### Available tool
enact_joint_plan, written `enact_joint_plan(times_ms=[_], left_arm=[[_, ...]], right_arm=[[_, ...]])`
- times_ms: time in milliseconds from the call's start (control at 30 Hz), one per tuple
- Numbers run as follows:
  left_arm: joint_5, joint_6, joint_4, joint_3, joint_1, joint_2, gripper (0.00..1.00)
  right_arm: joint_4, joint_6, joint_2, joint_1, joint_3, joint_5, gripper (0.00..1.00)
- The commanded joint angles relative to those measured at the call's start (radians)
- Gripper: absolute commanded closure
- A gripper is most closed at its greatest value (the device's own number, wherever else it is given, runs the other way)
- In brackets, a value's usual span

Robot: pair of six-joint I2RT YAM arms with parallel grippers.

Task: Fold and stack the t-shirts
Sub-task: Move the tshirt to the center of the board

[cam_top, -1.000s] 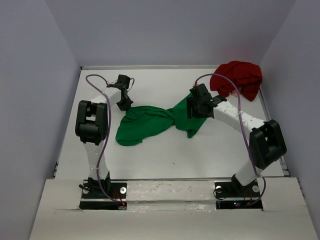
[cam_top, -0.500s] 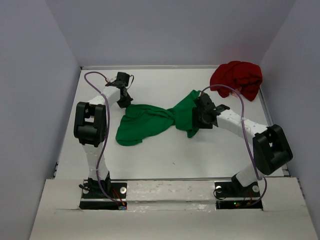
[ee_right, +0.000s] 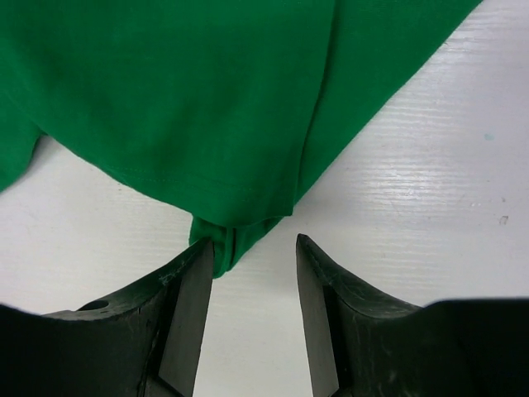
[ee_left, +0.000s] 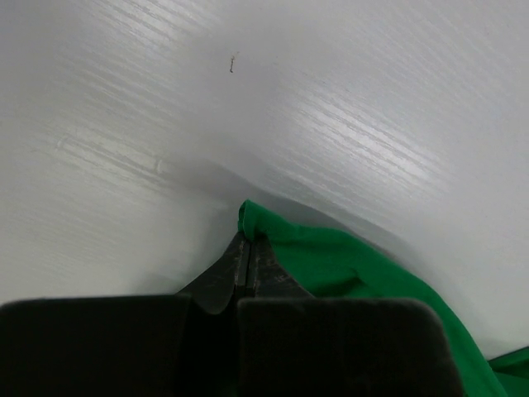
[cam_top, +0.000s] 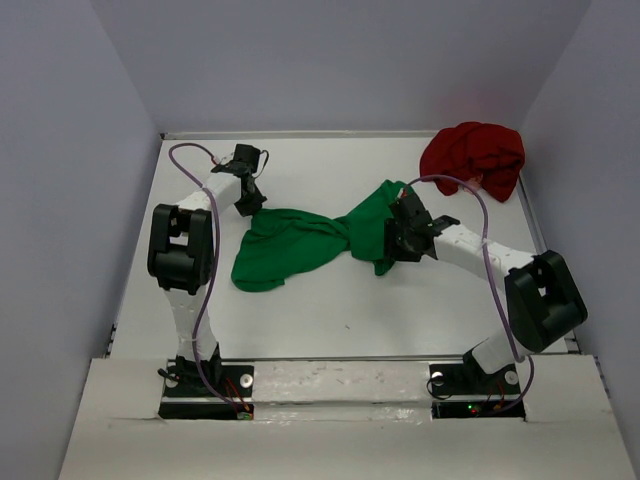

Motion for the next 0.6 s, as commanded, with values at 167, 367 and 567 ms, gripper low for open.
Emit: enact_joint_plan(times_ms=[167,367,567], left_arm=[[-0.010,0.012,-0.012,0.016,-0.009,-0.075,1.00],[-0.001,0.016,-0.009,0.013,-0.009,-0.072,1.00],[0.004,0.016,-0.005,0.003,-0.013,-0.074,1.00]], right_arm=[[0.072,0.004,0.054,-0.005,0.046,-0.022,0.50],[0.091,0.008,0.074,-0.005,0.044,-0.035,0.51],[0.100,0.008,0.090,-0.023,0.053,-0.036,0.51]])
